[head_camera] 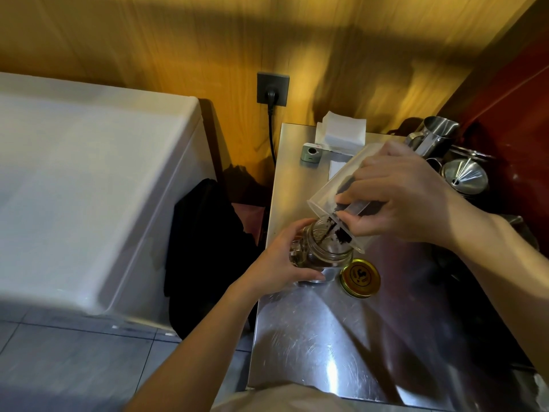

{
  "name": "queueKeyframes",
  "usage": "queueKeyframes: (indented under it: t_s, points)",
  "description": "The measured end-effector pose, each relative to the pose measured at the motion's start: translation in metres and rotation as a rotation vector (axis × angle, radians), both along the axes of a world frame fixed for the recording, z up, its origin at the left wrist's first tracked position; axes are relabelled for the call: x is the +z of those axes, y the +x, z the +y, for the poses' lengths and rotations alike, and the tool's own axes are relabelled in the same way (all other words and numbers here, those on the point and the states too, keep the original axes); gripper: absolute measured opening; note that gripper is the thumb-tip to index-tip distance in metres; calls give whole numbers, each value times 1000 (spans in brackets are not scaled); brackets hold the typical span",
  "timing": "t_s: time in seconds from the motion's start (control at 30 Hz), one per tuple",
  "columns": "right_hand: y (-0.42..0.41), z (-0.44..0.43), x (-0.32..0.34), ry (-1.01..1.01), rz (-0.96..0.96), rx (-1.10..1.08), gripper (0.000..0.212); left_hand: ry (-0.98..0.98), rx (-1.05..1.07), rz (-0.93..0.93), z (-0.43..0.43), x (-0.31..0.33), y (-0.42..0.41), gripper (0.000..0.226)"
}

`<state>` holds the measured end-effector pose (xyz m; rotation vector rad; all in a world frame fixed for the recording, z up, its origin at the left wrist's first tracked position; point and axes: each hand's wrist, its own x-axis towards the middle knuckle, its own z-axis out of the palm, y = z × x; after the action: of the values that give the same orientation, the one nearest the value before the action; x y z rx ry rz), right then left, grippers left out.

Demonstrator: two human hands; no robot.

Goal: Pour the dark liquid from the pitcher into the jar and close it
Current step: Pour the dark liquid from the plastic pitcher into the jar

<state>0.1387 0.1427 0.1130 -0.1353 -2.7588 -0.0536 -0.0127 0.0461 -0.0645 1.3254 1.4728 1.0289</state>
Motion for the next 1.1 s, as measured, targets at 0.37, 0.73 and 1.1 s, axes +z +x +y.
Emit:
queueKeyframes:
  t_s: [0.37, 0.73, 1.1]
  points:
    - [1, -2, -1, 48, 43, 18, 23, 1, -8, -18, 0, -1, -2, 93]
    - [0, -2, -1, 64, 39, 18, 24, 11, -18, -36, 0, 2, -1, 91]
    - [-2, -6, -1, 44, 48, 13, 26, 5, -23, -23, 0, 4, -2, 91]
